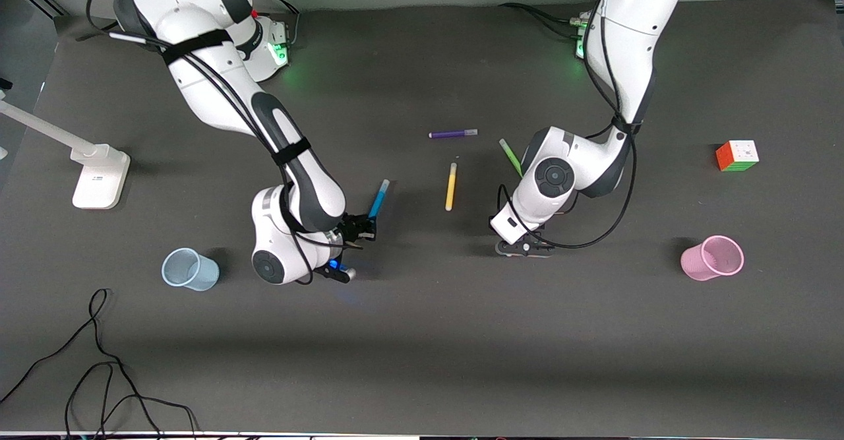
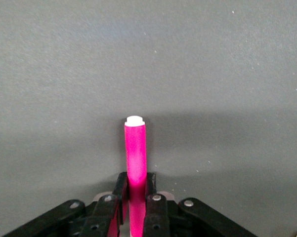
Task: Place pink and blue markers in matching cups
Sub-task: 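Carry the pink marker to the pink cup while the right gripper carries blue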
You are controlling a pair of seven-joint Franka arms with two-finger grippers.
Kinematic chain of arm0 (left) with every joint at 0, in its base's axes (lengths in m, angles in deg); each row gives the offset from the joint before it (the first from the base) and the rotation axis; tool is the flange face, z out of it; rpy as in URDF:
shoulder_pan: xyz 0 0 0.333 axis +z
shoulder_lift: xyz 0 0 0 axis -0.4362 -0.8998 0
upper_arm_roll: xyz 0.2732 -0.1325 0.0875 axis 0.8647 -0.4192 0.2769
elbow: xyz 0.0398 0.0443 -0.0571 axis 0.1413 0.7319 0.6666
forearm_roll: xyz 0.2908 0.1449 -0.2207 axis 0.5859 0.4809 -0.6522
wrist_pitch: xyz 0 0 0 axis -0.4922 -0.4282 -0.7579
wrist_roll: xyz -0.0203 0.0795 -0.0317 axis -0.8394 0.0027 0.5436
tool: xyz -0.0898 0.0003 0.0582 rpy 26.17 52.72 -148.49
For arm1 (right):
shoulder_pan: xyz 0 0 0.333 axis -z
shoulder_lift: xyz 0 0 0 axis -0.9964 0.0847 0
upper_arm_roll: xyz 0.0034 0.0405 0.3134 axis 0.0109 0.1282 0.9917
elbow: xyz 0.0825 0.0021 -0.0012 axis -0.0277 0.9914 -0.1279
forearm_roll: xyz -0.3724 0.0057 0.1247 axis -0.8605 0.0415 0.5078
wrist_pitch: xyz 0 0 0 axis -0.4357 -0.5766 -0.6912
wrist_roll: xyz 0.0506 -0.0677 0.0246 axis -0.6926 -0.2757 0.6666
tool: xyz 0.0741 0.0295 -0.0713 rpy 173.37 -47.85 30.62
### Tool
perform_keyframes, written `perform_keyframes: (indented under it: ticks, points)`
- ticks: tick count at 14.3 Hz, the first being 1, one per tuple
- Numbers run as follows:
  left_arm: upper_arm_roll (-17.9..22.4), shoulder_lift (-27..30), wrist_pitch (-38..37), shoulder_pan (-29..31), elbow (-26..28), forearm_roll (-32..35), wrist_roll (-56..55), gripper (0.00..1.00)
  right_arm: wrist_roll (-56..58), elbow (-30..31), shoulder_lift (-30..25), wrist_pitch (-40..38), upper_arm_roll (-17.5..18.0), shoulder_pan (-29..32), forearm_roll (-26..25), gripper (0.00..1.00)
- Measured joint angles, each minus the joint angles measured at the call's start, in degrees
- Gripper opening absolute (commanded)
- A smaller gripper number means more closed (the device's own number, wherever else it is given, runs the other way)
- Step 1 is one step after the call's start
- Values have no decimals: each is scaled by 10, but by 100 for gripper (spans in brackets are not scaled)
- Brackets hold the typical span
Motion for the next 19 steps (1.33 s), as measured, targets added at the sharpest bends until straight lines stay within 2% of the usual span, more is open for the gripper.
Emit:
perform_keyframes:
  ticks: [2,6,8,12,14,16,19]
  points:
    - [11,19,-38,2,-4,1,0,0,-2,-10,-30,-24,-11,2,-56,0]
    - [73,127,-233,5,-33,52,33,0,2,-12,-99,-32,-31,7,-204,0]
    - [110,176,-305,7,-48,69,86,0,32,-12,-131,-33,-59,7,-237,0]
    - [194,210,-321,12,-50,74,263,0,132,-8,-174,-11,-118,9,-313,0]
    - [231,210,-318,19,-52,74,365,0,189,13,-196,38,-148,9,-322,0]
    - [247,209,-306,41,-53,74,466,0,231,60,-227,107,-176,10,-322,0]
    - [249,201,-256,103,-48,73,609,0,282,176,-281,252,-200,11,-323,0]
